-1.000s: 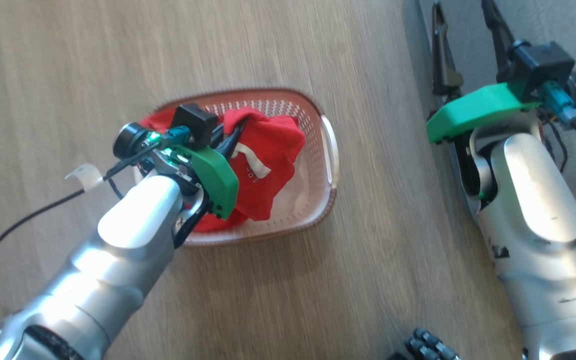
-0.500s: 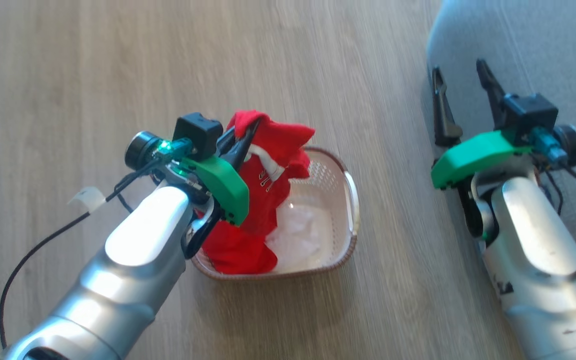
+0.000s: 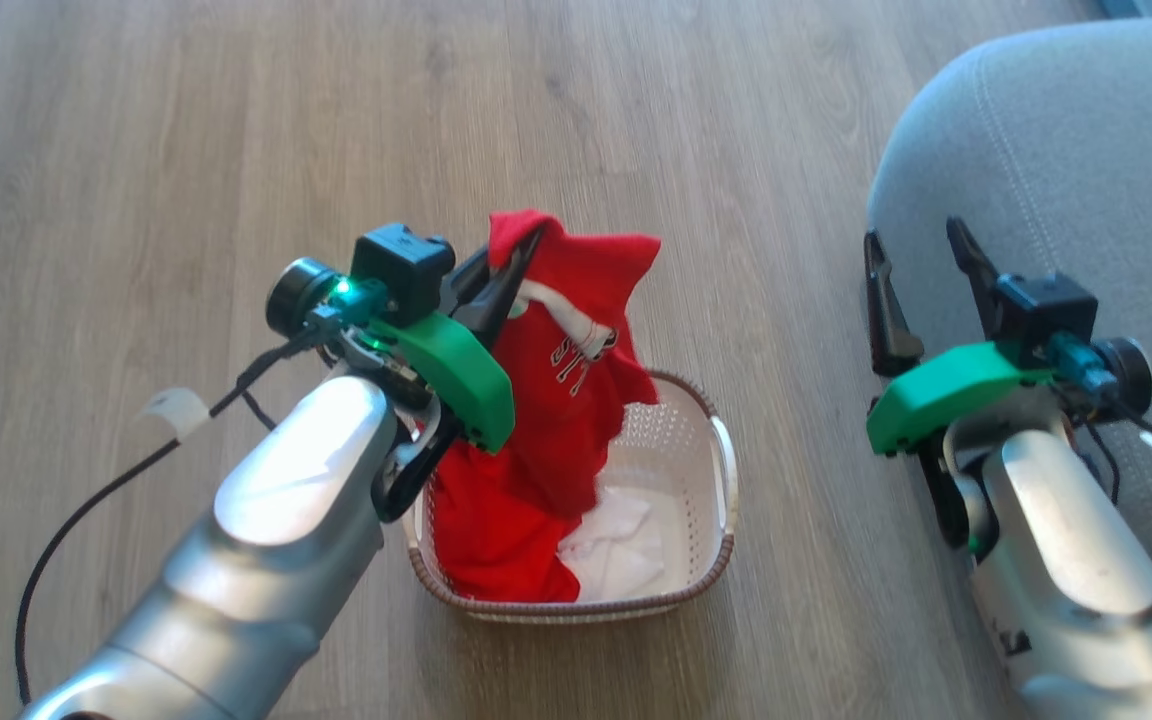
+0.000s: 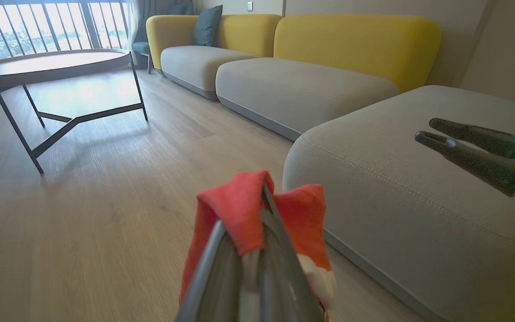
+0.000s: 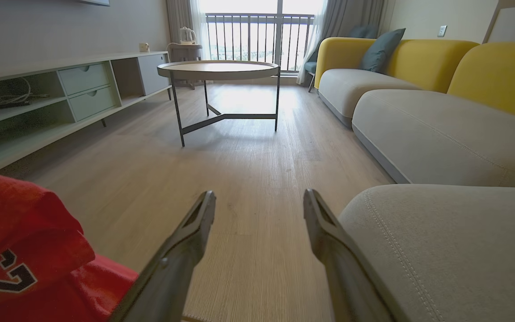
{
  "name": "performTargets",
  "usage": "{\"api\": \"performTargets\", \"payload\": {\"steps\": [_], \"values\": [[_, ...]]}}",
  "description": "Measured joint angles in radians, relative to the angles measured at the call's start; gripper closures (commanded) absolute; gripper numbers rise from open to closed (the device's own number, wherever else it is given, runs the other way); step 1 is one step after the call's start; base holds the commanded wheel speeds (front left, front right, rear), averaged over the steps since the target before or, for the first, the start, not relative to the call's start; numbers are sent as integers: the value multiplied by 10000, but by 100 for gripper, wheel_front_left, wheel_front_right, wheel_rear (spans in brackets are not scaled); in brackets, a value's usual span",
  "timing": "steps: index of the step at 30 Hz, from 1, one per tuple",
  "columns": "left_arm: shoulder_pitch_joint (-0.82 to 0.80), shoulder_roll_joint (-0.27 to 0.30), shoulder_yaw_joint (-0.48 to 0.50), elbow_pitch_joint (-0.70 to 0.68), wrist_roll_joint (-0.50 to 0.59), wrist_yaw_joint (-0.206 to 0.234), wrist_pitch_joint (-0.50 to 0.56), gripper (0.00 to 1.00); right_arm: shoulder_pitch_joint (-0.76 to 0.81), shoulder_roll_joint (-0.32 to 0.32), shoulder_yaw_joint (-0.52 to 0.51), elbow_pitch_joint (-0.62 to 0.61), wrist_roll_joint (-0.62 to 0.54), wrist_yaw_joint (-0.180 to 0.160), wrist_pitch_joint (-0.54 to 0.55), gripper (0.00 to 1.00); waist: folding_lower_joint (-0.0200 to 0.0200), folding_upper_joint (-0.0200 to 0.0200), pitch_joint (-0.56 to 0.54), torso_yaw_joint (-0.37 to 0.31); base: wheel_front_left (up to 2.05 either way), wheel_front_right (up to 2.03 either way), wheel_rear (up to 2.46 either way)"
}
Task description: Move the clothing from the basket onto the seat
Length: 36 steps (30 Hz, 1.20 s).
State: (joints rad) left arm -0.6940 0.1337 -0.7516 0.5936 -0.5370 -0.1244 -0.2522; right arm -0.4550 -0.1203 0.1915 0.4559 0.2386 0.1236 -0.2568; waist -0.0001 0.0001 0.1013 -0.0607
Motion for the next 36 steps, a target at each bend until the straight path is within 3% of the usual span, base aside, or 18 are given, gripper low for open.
{"api": "performTargets", "payload": {"steps": [13,29,36], "values": [[-653,59,510,-1026,105,0,-2,100,736,130,-280,0,102,0,0,0,0,0,-404,123,0,0,0],[-1752,86,502,-1214,105,0,-44,100,737,180,-215,0,102,0,0,0,0,0,-260,91,0,0,0],[-1752,15,435,-1225,105,0,-44,100,713,244,911,-401,265,0,0,0,0,0,-237,183,0,0,0]]}}
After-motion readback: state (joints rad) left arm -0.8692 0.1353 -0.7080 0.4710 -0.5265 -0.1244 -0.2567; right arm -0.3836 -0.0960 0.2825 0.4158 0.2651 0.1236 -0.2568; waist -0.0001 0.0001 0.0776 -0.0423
